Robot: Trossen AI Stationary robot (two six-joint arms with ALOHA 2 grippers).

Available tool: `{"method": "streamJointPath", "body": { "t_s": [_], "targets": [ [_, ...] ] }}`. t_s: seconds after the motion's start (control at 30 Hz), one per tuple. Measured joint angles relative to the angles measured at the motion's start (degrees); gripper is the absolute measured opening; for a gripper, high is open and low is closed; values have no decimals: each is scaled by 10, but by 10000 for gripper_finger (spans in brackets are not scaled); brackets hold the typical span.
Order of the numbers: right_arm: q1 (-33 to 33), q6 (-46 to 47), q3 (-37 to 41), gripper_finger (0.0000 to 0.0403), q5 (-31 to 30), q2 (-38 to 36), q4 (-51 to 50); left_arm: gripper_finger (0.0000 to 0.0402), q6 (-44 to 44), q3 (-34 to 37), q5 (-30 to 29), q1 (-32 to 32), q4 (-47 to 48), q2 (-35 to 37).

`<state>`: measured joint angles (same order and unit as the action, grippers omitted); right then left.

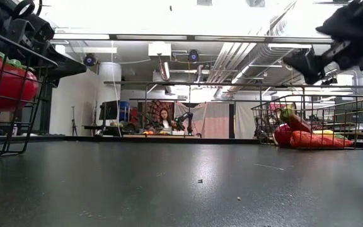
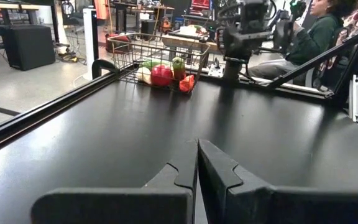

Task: Sort produce into baskets
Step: Return to Home Position

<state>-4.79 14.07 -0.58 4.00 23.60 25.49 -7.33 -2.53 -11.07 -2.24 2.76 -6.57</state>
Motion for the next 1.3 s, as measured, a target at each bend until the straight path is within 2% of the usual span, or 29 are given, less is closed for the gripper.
{"method": "streamJointPath", "body": {
  "t_s": [0.13, 0.27, 0.5, 1.03, 1.3],
  "targets": [
    [15, -70, 0, 387, 4, 0, -72, 0, 0, 0, 0, 0, 0, 0],
    [27, -100, 0, 387, -18, 1, -135, 0, 0, 0, 0, 0, 0, 0],
    [43, -129, 0, 387, -25, -1, -137, 0, 0, 0, 0, 0, 0, 0],
    [45, -51, 0, 387, -25, 0, -137, 0, 0, 0, 0, 0, 0, 0],
    [45, -51, 0, 387, -25, 0, -137, 0, 0, 0, 0, 0, 0, 0]
  ]
}}
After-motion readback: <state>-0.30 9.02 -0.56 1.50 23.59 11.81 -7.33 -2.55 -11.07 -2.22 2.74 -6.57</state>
